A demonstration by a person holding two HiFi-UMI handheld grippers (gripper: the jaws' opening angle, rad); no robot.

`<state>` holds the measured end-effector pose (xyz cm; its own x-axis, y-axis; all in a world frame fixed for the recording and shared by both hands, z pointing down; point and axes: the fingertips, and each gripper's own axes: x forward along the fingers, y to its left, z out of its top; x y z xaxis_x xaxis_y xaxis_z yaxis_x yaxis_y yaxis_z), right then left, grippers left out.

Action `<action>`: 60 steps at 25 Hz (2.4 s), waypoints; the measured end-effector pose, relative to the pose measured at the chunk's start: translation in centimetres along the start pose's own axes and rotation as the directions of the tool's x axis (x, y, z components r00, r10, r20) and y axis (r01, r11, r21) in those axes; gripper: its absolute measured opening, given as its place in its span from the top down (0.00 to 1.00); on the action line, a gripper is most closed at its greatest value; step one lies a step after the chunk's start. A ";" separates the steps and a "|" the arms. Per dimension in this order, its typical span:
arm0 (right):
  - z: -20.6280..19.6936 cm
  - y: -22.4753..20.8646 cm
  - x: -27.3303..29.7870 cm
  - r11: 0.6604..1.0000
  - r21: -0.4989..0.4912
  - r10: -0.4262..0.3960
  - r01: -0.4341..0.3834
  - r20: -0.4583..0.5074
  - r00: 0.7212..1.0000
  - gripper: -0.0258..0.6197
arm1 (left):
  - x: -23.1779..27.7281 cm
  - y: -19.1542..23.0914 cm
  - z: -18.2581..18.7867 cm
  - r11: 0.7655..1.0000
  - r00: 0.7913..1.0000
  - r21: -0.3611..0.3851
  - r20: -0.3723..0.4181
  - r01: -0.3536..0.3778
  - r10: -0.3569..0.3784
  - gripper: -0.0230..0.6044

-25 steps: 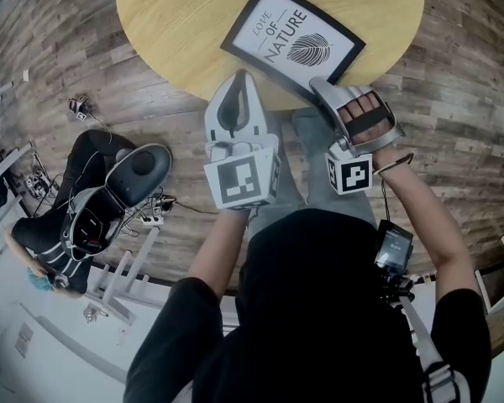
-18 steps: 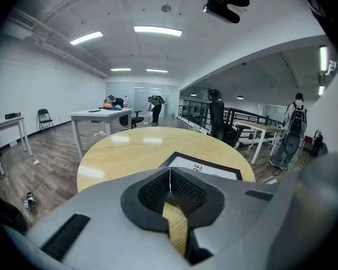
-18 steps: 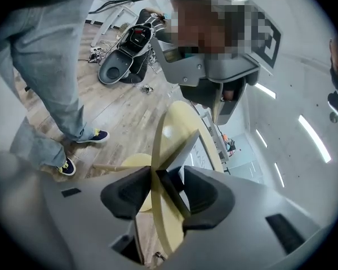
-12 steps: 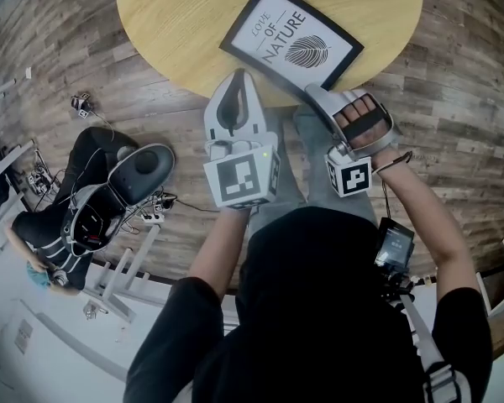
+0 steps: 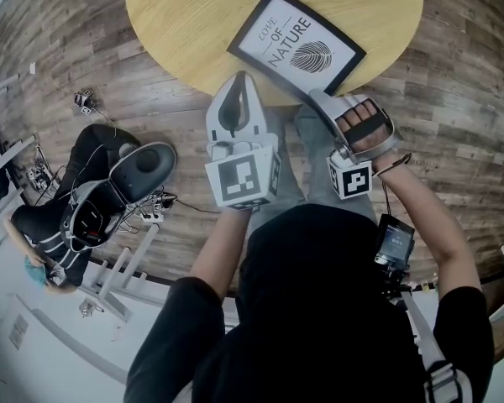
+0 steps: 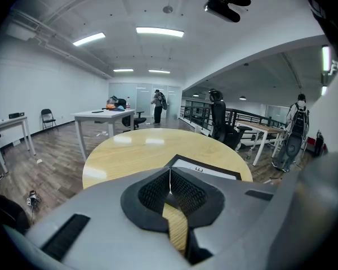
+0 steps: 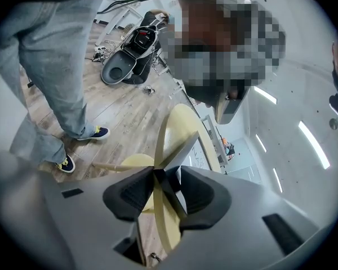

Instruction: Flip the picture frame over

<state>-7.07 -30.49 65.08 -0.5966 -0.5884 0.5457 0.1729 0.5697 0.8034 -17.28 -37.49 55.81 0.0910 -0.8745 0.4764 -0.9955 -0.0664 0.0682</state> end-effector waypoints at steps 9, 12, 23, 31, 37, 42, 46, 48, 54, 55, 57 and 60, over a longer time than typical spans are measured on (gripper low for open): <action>1.0 -0.3 -0.9 1.000 0.023 0.019 -0.020 0.035 0.999 0.74 | 0.7 0.1 0.8 1.000 1.000 0.008 0.001 0.011 -0.011 0.93; 0.9 -1.3 -1.0 0.997 0.070 0.020 -0.024 0.052 0.998 0.75 | 1.3 0.1 1.1 1.000 1.000 0.013 0.000 0.014 -0.014 0.93; 1.7 -5.3 -3.2 0.937 0.340 0.021 -0.078 0.167 0.986 0.77 | 0.7 0.0 2.1 0.998 0.996 0.042 0.068 -0.055 0.052 0.93; 5.0 -10.1 -4.0 0.753 0.635 -0.010 -0.170 0.270 0.963 0.78 | -2.3 2.9 2.8 0.994 0.991 0.031 0.094 -0.103 0.099 0.93; 5.1 -14.5 -4.4 0.429 0.841 -0.093 -0.330 0.405 0.910 0.79 | -2.1 3.4 3.1 0.993 0.990 0.021 0.073 -0.119 0.117 0.93; 2.6 -15.2 -3.8 0.078 0.902 -0.140 -0.425 0.432 0.891 0.80 | -1.4 3.1 3.4 0.993 0.992 0.026 0.065 -0.111 0.109 0.93; 0.3 -15.0 -3.4 -0.109 0.890 -0.159 -0.442 0.424 0.892 0.82 | -1.1 2.7 3.3 0.994 0.993 0.036 0.065 -0.103 0.101 0.93; -0.8 -14.2 -3.2 -0.184 0.886 -0.157 -0.426 0.402 0.902 0.82 | -1.0 2.5 3.1 0.995 0.994 0.040 0.065 -0.096 0.093 0.93; -4.3 -11.9 -2.3 -0.332 0.881 -0.124 -0.337 0.313 0.942 0.83 | -0.2 1.4 2.9 0.996 0.996 0.052 0.064 -0.069 0.066 0.93; -4.9 -11.5 -2.1 -0.351 0.880 -0.114 -0.319 0.298 0.948 0.82 | 0.0 1.3 2.9 0.996 0.996 0.052 0.058 -0.070 0.067 0.93; -5.7 -10.8 -2.0 -0.377 0.878 -0.101 -0.293 0.276 0.956 0.81 | 0.1 1.0 2.8 0.996 0.997 0.053 0.049 -0.068 0.066 0.93; -6.6 -10.0 -1.8 -0.407 0.872 -0.094 -0.273 0.257 0.962 0.80 | 0.5 0.5 2.6 0.997 0.997 0.056 0.045 -0.058 0.055 0.93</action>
<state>-2.52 -38.93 57.65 -0.7917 -0.4716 0.3882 -0.5907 0.4290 -0.6834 -17.85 -39.19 53.81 0.0347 -0.8975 0.4396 -0.9991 -0.0426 -0.0081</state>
